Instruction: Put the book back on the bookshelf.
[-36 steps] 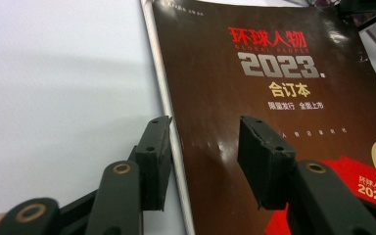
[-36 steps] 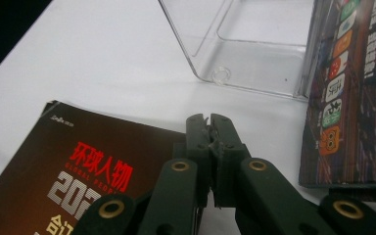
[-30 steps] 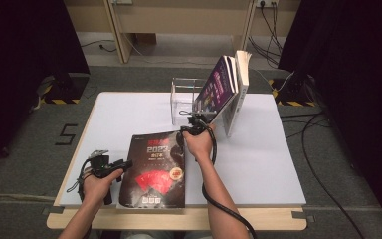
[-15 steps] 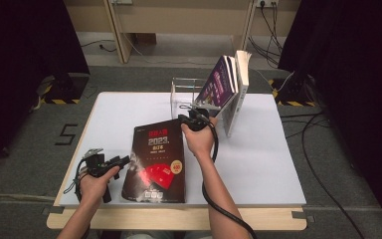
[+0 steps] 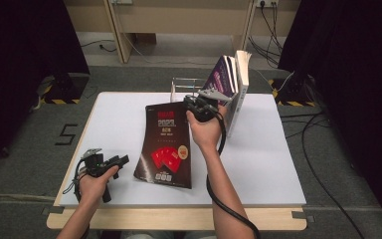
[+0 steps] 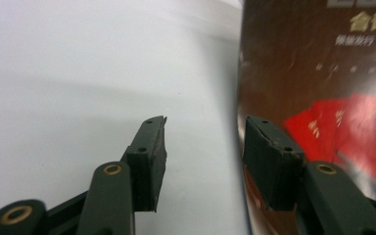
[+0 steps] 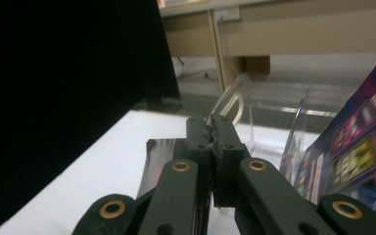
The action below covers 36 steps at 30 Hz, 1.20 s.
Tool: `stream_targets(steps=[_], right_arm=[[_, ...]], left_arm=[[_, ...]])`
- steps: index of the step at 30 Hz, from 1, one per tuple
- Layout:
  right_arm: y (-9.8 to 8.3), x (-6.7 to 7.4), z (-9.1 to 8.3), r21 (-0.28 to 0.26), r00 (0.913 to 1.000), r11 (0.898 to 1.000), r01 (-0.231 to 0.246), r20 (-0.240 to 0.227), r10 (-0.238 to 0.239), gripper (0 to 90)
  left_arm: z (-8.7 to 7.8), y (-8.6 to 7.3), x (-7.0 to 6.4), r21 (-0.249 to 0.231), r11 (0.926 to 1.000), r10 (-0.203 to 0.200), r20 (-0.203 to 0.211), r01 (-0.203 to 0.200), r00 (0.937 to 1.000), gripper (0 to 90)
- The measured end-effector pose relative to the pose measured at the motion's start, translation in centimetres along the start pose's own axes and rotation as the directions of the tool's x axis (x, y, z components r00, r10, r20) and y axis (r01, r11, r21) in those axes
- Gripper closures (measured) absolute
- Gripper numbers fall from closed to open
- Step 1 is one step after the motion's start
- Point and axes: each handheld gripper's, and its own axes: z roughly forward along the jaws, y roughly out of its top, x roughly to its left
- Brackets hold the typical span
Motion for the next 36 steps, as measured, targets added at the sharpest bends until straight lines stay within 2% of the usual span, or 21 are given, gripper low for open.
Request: stream_targets(steps=[10,16,26,36], right_arm=[[3.9,0.1,-2.8,-0.128,0.9994,0.991,0.031,0.017,-0.029,88.4],[5.7,0.0,-3.6,-0.168,0.9988,0.985,0.042,0.033,-0.037,88.4],[6.9,0.1,-4.9,-0.245,0.9967,0.968,0.060,0.068,-0.045,88.4],[7.6,-0.4,-5.8,-0.268,0.9955,0.962,0.055,0.089,-0.032,88.3]], left_arm=[[0.2,-0.1,0.0,0.005,1.0000,-0.007,0.000,0.007,1.0000,50.4],[0.2,-0.1,0.0,0.004,1.0000,0.001,0.004,-0.001,1.0000,50.4],[0.2,-0.2,0.0,0.004,1.0000,-0.001,0.002,0.001,1.0000,50.4],[0.3,-0.2,0.0,0.005,1.0000,-0.001,0.002,0.001,1.0000,50.4]])
